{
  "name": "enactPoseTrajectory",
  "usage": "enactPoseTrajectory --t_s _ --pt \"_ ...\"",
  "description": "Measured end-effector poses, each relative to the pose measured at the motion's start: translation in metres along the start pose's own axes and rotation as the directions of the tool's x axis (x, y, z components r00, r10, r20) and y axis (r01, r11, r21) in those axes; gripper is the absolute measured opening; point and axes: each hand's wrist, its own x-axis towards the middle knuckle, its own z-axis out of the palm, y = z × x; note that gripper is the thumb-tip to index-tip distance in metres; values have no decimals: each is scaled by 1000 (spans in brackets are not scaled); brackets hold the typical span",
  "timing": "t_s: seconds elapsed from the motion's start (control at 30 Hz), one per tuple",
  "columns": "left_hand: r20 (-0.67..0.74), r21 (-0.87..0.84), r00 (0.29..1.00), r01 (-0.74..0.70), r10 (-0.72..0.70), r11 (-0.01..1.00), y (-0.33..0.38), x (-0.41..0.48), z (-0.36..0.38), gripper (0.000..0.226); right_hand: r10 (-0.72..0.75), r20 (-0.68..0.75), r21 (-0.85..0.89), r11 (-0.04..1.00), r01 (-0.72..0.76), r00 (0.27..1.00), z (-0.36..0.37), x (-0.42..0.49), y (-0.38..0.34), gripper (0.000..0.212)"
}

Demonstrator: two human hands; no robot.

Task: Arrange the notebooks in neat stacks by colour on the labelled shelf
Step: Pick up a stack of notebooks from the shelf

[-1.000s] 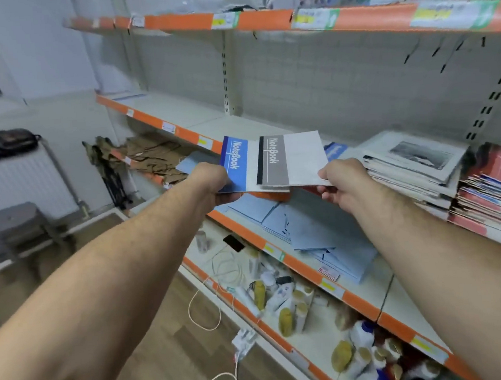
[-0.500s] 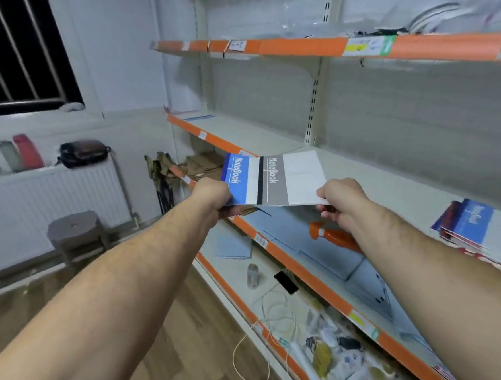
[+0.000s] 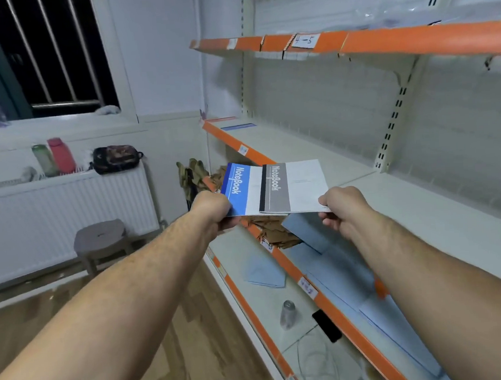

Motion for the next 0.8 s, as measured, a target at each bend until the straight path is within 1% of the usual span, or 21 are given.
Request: enactPoseTrajectory --t_s 0.23,0.47,0.67,0.8 --pt "-82 -4 997 6 -6 1000 49 108 -2 9 12 73 -22 1000 -11 997 63 105 -51 17" --pt "-113 -8 994 -12 11 1000 76 207 -14 20 6 108 0 1000 -6 994 133 189 -76 16" --pt "-75 10 997 -1 1 1000 95 315 -28 16 -3 69 -34 999 6 998 195 252 -97 20" --pt "4 49 1000 -14 13 999 117 393 -38 13 20 -4 -19 1000 -20 1000 245 299 -116 14"
